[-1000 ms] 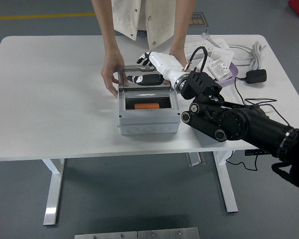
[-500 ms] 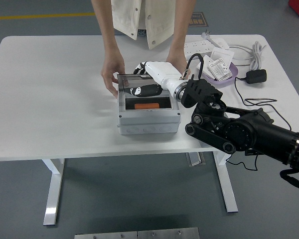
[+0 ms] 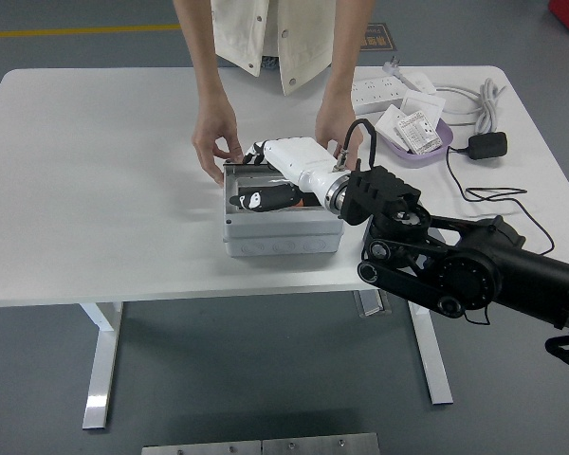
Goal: Fetch the battery,place it into the box,close the lid of the box
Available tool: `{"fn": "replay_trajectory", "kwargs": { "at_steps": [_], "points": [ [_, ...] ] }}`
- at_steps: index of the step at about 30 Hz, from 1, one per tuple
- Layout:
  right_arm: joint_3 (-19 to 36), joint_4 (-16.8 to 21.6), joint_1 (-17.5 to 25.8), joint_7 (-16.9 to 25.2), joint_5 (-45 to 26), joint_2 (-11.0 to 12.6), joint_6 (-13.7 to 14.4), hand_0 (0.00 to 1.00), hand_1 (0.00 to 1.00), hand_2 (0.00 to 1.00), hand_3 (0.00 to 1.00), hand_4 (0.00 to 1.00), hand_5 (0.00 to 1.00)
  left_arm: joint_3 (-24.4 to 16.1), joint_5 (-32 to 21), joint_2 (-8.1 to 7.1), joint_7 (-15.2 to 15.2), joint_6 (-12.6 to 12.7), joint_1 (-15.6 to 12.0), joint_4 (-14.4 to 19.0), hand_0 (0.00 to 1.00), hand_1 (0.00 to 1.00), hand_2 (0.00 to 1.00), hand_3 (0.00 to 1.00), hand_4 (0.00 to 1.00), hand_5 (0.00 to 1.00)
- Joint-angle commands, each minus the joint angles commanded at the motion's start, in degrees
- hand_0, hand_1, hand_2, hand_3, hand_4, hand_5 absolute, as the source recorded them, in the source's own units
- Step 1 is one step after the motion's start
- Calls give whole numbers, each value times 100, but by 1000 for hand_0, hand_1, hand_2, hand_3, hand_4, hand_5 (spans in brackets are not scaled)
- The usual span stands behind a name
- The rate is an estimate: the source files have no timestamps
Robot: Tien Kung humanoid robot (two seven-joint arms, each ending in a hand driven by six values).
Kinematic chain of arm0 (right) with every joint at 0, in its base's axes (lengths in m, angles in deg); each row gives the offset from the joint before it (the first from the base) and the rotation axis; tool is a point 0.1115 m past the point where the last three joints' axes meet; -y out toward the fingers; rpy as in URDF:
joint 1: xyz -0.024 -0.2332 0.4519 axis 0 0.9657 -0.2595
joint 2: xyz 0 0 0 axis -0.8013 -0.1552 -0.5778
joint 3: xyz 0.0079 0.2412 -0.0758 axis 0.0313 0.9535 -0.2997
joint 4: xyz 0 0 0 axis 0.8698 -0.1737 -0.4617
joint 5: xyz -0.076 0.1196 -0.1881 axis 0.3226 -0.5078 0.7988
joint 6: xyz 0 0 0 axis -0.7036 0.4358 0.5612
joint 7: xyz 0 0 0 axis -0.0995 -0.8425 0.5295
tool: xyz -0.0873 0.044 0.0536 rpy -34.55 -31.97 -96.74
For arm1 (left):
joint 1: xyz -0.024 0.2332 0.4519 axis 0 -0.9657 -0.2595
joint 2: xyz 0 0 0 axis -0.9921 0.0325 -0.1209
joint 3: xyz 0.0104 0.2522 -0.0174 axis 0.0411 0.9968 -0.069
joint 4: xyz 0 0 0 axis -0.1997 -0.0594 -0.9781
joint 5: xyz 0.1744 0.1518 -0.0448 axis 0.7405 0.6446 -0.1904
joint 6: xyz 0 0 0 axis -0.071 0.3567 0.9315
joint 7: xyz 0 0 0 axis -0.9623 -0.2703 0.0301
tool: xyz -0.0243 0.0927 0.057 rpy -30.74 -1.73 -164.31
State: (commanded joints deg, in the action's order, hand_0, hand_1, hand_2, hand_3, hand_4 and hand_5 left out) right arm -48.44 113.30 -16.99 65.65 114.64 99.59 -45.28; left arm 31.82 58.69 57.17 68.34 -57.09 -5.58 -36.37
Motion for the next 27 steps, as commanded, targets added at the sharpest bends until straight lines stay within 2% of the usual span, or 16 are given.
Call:
{"fn": "replay_trajectory", "kwargs": {
  "at_steps": [10, 15, 19, 23, 27],
  "points": [
    [80, 178, 105, -29, -41, 70, -164, 717, 694, 718, 736, 861, 675, 7, -6, 13, -5, -2, 6, 0, 593, 737, 705, 749, 831, 329],
    [437, 273, 226, -31, -35, 163, -248, 718, 695, 718, 736, 864, 680, -6, 4, 22, 1, -10, 10, 0, 593, 737, 705, 748, 831, 327],
    [972, 717, 586, -224, -72, 462, -724, 718, 695, 718, 736, 864, 680, -4, -17, 36, -1, -19, 9, 0, 593, 737, 705, 748, 831, 327],
    [1674, 1400, 1115, -533, -65, 915, -1334, 717, 695, 710, 736, 865, 682, -40, 6, 62, 11, -28, -29, 0, 593, 737, 705, 747, 831, 327],
    [2435, 2177, 1732, -523, -172, 1332, -1805, 718, 687, 701, 727, 872, 699, -82, 42, 83, 24, -32, -72, 0, 593, 737, 705, 746, 830, 326]
  ]
}}
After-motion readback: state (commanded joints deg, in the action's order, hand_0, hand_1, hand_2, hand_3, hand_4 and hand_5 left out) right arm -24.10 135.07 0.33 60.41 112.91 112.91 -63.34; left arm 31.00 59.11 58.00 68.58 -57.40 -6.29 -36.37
